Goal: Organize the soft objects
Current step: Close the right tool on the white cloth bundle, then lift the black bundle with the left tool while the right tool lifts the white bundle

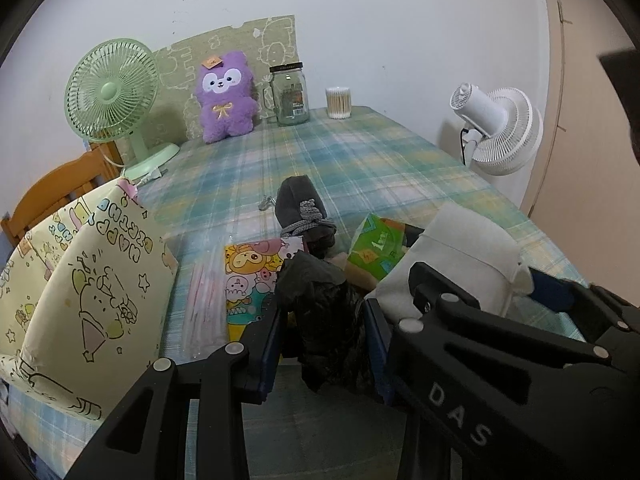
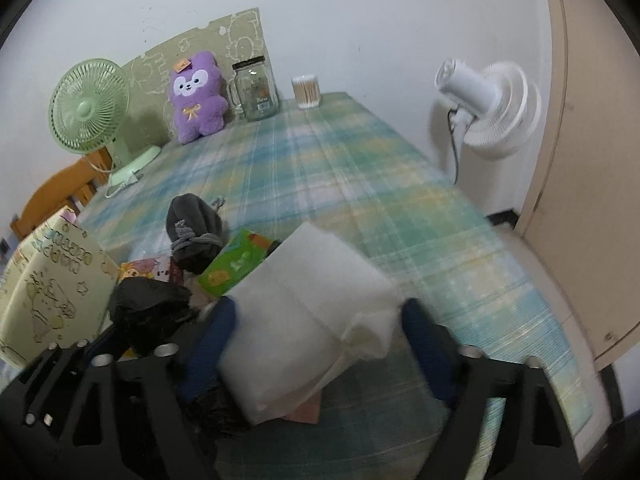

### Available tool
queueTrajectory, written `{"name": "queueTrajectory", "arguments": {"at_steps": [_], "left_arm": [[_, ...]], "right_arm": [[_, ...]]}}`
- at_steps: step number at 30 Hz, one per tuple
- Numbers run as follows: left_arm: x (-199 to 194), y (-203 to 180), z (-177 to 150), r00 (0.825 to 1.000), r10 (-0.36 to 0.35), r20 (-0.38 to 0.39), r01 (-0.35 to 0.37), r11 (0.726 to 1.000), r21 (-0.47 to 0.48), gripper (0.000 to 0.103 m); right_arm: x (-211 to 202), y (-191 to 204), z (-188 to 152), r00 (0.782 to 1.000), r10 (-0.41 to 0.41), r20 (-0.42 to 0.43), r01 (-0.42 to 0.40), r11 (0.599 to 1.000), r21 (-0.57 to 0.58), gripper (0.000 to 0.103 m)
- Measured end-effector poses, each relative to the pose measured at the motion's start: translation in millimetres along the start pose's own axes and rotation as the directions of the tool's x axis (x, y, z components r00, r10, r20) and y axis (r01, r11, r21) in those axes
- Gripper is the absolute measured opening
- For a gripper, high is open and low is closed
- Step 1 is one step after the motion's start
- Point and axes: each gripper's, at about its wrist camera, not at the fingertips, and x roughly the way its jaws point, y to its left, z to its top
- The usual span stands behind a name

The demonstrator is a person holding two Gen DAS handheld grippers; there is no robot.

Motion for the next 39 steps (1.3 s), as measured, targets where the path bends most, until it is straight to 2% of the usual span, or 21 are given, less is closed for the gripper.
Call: {"name": "queueTrajectory", "arguments": {"at_steps": [2,5,8,24,30,39], "left_arm": [[-0.8,1.2,0.9,1.0,-0.009,0.001,0.009,1.0,-0.005,0.039],[-2.9,3.7,3.4,1.0,-0.02,-0.001,0.02,1.0,-0.014,0.039],[-8.5,6.4,4.9,0.999,-0.031,0.004,0.031,0.999,-0.024,0.039],[-64.0,28.8,32.6,0.992,-0.062,0.113,0.069,0.996,-0.059,0.038],[-88.0,41.2,47.6,0.983,-0.067,0.173,0.08,0.994,-0.07,0.038],[-108.8,61.8,62.4,0.974,-0.099,0.202,0.119,0.989,-0.092,0.038]], "right_arm": [[-2.1,3.2,-0.1,1.0,-0.01,0.003,0.01,1.0,-0.012,0.058],[-9.1,5.4,1.0,1.0,-0.025,0.018,0.025,1.0,-0.019,0.044],[-15.7,6.2,1.6,1.0,-0.019,0.025,0.019,1.0,-0.016,0.036],[-74.9,34.2,28.7,0.991,-0.013,0.132,0.019,0.999,-0.047,0.033],[-102.1,49.2,45.4,0.981,-0.015,0.191,0.028,0.997,-0.067,0.033],[-133.7,69.5,60.5,0.966,-0.016,0.256,0.04,0.995,-0.089,0.033]]}}
